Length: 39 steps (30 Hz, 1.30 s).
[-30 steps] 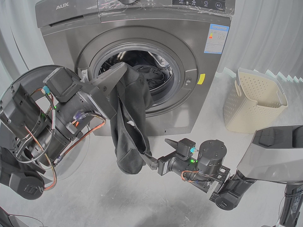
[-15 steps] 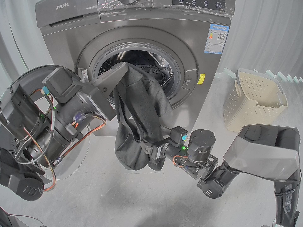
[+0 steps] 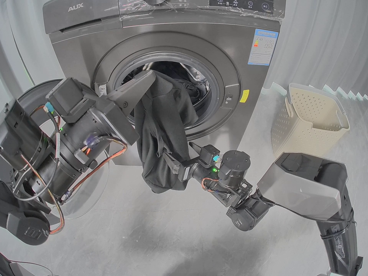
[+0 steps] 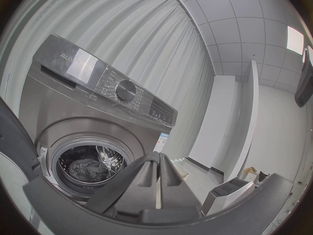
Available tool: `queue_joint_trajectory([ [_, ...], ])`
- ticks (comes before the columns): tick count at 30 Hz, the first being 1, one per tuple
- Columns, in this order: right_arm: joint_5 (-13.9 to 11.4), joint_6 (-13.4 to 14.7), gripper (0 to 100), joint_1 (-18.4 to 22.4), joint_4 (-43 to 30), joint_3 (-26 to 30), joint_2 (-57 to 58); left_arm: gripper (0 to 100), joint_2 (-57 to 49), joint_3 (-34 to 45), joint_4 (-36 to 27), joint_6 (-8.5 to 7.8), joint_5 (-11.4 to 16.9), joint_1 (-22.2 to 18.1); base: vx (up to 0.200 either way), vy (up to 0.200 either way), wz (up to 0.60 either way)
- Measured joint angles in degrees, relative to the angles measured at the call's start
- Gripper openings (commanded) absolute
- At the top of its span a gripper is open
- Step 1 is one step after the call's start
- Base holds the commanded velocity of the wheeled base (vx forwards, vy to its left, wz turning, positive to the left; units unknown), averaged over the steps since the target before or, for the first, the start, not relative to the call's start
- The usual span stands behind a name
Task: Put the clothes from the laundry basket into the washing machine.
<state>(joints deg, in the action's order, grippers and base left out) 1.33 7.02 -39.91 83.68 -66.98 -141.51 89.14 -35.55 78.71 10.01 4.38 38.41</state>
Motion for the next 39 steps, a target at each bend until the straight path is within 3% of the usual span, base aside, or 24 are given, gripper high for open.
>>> queue_joint_trajectory([
  [6,0.0,0.1,0,0.4,0.7,-1.7,-0.8,0,-0.1,0.0,0.0,0.06,-0.1,-0.2,0.0,0.0,0.0],
  [11,0.3,0.4,0,1.4,1.0,0.4,0.9,0,0.1,-0.1,-0.1,0.13,-0.2,-0.6,0.0,0.0,0.0],
  [27,1.4,0.8,0,7.1,1.0,12.2,16.2,0,2.2,1.0,-1.0,0.22,-0.5,-3.7,0.0,0.0,0.0],
  [38,1.3,1.3,0,5.7,1.4,21.1,18.6,0,3.3,0.3,-0.4,0.28,-0.7,-4.2,0.0,0.0,0.0],
  [39,1.2,1.3,100,5.3,1.6,21.8,18.1,0,3.3,0.0,-0.4,0.28,-0.8,-4.2,0.0,0.0,0.0],
])
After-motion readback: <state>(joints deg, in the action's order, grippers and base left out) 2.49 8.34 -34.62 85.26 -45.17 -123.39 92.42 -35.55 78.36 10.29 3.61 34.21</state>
